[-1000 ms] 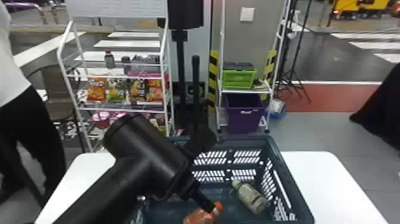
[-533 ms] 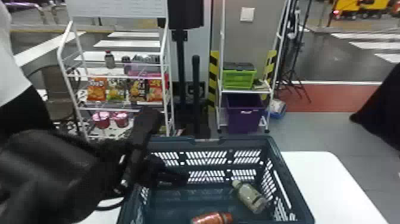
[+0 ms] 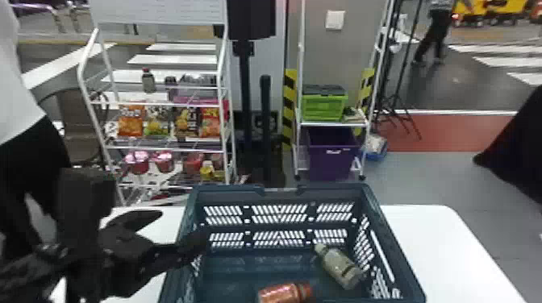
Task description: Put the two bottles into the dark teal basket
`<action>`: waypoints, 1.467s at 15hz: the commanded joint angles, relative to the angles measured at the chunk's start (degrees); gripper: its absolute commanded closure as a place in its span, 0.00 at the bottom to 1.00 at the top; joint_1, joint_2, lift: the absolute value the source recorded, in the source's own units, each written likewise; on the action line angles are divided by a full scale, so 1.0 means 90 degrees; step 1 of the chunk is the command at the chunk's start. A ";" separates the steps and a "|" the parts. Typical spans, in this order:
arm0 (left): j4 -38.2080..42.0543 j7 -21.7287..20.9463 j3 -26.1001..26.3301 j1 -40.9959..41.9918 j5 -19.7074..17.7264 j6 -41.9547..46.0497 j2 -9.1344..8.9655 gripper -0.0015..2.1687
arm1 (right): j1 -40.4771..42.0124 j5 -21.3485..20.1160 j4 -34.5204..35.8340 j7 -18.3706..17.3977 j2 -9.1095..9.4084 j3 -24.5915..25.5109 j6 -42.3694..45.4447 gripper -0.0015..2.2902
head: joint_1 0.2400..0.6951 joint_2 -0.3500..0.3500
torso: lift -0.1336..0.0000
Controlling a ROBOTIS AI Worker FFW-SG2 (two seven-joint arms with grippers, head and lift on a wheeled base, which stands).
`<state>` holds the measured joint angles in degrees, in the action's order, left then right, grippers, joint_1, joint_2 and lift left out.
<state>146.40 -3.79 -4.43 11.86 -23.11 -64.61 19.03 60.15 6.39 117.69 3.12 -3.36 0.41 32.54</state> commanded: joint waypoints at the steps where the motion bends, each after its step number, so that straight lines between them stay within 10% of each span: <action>1: 0.0032 0.0206 -0.0416 0.1182 -0.0001 0.2281 -0.0035 0.10 | -0.0082 0.0003 0.0000 0.0054 -0.0037 0.0014 -0.0115 0.01 | 0.57 0.50 | 1.00; 4: -0.0446 0.0587 -0.0407 0.2491 0.0263 0.5016 -0.0113 0.10 | -0.0199 0.0082 0.0000 0.0171 -0.0154 0.0014 -0.0408 0.01 | 0.57 0.50 | 1.00; 12: -0.2438 0.0851 -0.0016 0.4532 0.1171 0.9371 -0.1295 0.10 | -0.0150 0.0033 0.0332 0.0386 -0.0213 0.0023 -0.0662 0.01 | 0.57 0.50 | 1.00; 22: -0.2985 0.1388 0.0834 0.4835 0.1972 1.0055 -0.1422 0.09 | -0.0268 0.0013 0.0273 0.0581 -0.0369 0.0023 -0.0896 0.01 | 0.57 0.50 | 1.00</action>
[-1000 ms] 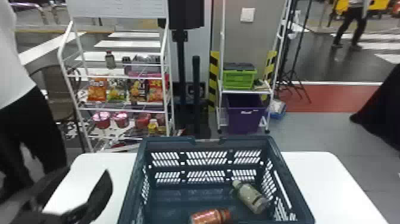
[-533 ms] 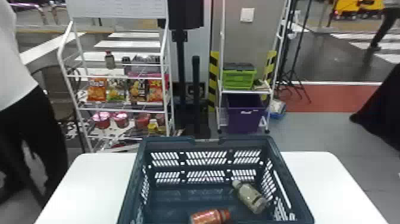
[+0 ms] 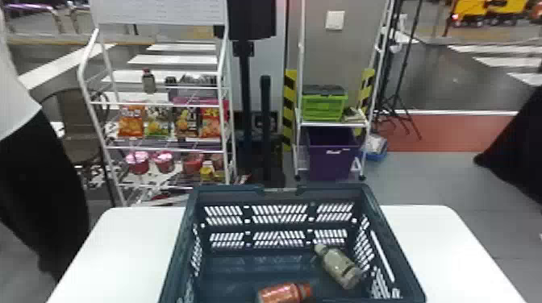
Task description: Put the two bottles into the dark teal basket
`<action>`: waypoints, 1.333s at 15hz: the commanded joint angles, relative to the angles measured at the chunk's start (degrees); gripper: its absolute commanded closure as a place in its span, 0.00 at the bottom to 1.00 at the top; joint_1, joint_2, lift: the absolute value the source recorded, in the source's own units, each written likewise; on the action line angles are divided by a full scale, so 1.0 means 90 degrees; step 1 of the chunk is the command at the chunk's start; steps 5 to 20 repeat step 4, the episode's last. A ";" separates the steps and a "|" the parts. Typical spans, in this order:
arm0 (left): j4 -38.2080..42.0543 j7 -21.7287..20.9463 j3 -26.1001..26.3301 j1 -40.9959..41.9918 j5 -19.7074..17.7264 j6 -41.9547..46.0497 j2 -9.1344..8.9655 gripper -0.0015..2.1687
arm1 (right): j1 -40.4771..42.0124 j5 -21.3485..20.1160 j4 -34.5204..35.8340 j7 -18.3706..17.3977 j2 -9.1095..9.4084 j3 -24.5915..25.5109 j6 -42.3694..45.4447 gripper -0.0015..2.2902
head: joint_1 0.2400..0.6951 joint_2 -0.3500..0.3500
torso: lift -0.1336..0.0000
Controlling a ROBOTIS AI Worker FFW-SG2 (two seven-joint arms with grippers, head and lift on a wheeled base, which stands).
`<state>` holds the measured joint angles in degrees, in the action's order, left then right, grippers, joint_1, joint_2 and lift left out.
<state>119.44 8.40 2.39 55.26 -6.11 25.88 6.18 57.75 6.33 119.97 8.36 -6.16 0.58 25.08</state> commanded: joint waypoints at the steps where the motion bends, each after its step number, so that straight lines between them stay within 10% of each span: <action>1: -0.0009 0.0072 0.0125 0.0013 0.0112 0.0000 0.0007 0.09 | -0.0010 0.0029 0.0029 -0.0001 -0.0067 0.0004 -0.0126 0.01 | 0.57 0.50 | 1.00; 20: -0.0087 0.0248 0.0223 0.0022 0.0210 0.0020 0.0027 0.09 | -0.0020 0.0068 0.0049 -0.0001 -0.0165 0.0004 -0.0243 0.01 | 0.57 0.50 | 1.00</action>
